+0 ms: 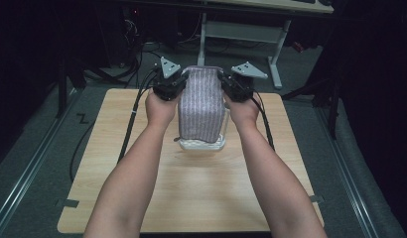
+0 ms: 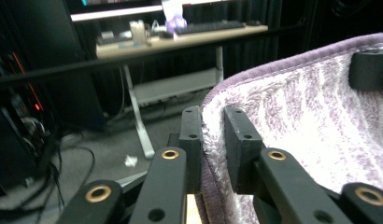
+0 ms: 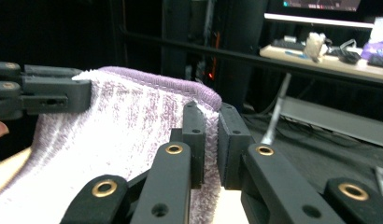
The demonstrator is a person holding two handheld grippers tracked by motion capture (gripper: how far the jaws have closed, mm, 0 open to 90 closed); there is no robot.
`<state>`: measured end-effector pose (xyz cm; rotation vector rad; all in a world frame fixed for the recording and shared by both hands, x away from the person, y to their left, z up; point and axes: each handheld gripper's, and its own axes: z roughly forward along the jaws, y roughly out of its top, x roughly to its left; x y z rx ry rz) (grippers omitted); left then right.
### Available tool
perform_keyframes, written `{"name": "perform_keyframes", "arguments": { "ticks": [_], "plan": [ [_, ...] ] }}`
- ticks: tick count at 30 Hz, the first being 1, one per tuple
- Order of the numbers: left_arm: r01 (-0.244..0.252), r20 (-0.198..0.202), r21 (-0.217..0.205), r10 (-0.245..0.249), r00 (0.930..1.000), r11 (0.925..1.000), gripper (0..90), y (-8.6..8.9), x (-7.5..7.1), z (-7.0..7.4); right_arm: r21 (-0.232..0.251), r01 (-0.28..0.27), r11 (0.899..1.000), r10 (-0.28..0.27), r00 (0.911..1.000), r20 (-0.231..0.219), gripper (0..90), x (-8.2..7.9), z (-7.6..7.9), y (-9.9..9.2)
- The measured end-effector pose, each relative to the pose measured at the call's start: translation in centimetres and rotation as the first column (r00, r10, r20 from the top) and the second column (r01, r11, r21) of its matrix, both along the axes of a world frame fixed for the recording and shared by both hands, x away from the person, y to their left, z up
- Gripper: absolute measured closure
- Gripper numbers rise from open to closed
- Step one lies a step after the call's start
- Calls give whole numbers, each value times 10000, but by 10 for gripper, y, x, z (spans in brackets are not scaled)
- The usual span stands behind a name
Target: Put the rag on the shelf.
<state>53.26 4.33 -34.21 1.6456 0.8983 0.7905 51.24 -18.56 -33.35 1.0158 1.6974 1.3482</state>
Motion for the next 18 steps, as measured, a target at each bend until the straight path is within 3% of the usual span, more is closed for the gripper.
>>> {"name": "perform_keyframes", "arguments": {
  "ticks": [3, 8, 10, 12, 15, 18],
  "plan": [
    [60, -522, -279, -75, 9986, 9996, 770, 1, 8, -6, -282, 136, 9995, -147, 9991, -409, 835, 8, -8, 3],
    [-3, -1108, -194, -19, 9938, 9998, 741, 2, 15, -17, -533, 264, 9982, -303, 9969, -728, 833, 16, -17, 7],
    [-2, -1347, -225, -28, 9909, 9997, 719, 3, 16, -23, -607, 366, 9975, -435, 9922, -1169, 829, 22, -24, 5],
    [30, -1550, -306, -77, 9879, 9995, 714, 4, 17, -27, -630, 396, 9972, -470, 9916, -1205, 824, 23, -25, 5],
    [-43, -1675, -422, -29, 9859, 9991, 662, 5, 16, -26, -389, 405, 9984, -458, 9880, -1472, 696, 24, -26, 6],
    [26, -1735, -725, -152, 9847, 9974, 630, 9, 15, -23, -272, 336, 9991, -369, 9911, -1276, 660, 19, -23, 6]
  ]
}}
